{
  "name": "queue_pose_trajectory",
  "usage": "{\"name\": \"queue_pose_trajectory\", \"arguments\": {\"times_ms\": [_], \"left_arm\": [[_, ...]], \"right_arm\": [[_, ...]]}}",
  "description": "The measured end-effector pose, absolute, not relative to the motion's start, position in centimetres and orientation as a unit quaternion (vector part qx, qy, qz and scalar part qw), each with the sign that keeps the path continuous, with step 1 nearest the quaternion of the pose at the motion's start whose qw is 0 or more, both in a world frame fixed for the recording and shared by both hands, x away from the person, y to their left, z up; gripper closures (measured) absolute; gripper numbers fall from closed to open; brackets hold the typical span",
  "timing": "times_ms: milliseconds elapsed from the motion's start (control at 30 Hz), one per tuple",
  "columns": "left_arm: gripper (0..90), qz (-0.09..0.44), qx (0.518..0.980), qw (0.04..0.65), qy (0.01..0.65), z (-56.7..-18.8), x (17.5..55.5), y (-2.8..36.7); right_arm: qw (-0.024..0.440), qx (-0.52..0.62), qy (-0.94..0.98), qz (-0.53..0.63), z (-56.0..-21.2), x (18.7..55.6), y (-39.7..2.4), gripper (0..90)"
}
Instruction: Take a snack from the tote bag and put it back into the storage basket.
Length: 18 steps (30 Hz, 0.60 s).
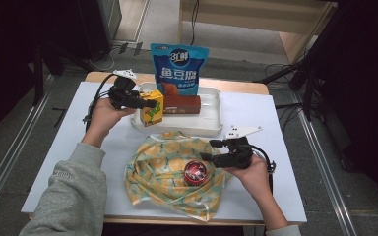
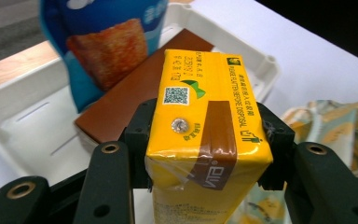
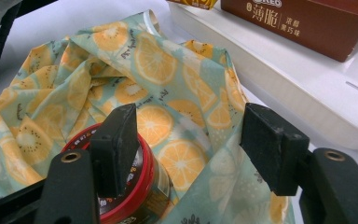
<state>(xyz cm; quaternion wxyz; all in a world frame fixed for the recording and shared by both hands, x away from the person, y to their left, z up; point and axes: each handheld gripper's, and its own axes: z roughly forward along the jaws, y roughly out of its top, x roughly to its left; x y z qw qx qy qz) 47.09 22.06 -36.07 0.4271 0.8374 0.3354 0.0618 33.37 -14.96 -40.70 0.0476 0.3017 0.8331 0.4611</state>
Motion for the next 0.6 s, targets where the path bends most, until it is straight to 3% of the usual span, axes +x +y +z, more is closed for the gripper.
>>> {"name": "queue_pose_trajectory", "arguments": {"times_ms": [600], "left_arm": [[51.4,0.094,0.831,0.429,0.342,-37.5,47.9,22.4]], "right_arm": [[0.048,0.296,0.839,0.454,-40.9,33.3,-14.6,37.3]]}}
